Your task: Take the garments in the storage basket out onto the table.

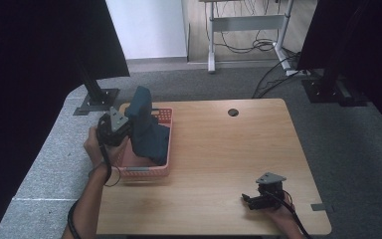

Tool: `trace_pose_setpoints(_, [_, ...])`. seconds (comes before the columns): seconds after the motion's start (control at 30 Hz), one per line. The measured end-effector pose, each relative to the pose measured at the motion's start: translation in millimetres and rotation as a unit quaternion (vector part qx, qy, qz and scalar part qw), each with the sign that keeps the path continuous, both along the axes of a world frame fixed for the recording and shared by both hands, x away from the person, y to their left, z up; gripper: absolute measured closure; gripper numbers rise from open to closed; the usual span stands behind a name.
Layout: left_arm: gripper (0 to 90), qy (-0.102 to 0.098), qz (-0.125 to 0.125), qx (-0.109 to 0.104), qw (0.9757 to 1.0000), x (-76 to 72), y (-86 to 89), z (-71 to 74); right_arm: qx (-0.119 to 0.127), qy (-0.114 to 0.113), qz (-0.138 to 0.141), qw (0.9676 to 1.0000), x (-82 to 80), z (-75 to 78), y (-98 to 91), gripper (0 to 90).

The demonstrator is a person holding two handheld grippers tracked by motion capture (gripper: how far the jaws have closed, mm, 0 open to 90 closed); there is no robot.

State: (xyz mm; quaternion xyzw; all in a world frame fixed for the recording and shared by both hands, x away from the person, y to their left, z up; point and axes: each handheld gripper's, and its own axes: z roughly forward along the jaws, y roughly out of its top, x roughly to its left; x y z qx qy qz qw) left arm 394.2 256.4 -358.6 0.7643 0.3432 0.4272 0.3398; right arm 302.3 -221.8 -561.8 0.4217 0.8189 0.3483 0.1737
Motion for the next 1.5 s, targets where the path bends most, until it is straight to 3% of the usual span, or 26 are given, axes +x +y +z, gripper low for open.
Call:
trace_pose_setpoints(0.37, [76.8,-0.027,-0.010,-0.022,0.9993,-7.1,-4.4,23.2,0.000,0.000,0.000,1.0000,0.0,0.0,0.0,0.8])
trace_pose_setpoints(0.63, [76.8,-0.048,-0.017,-0.027,0.9983,-12.3,-11.0,35.5,0.000,0.000,0.000,1.0000,0.0,0.0,0.0,0.8])
trace_pose_setpoints(1.03, [76.9,-0.063,-0.018,-0.040,0.9970,-14.6,-14.0,51.9,0.000,0.000,0.000,1.0000,0.0,0.0,0.0,0.8])
trace_pose_setpoints(1.5, [76.9,-0.078,-0.019,-0.052,0.9954,-15.7,-21.4,60.8,0.000,0.000,-0.001,1.0000,0.0,0.0,0.0,0.8])
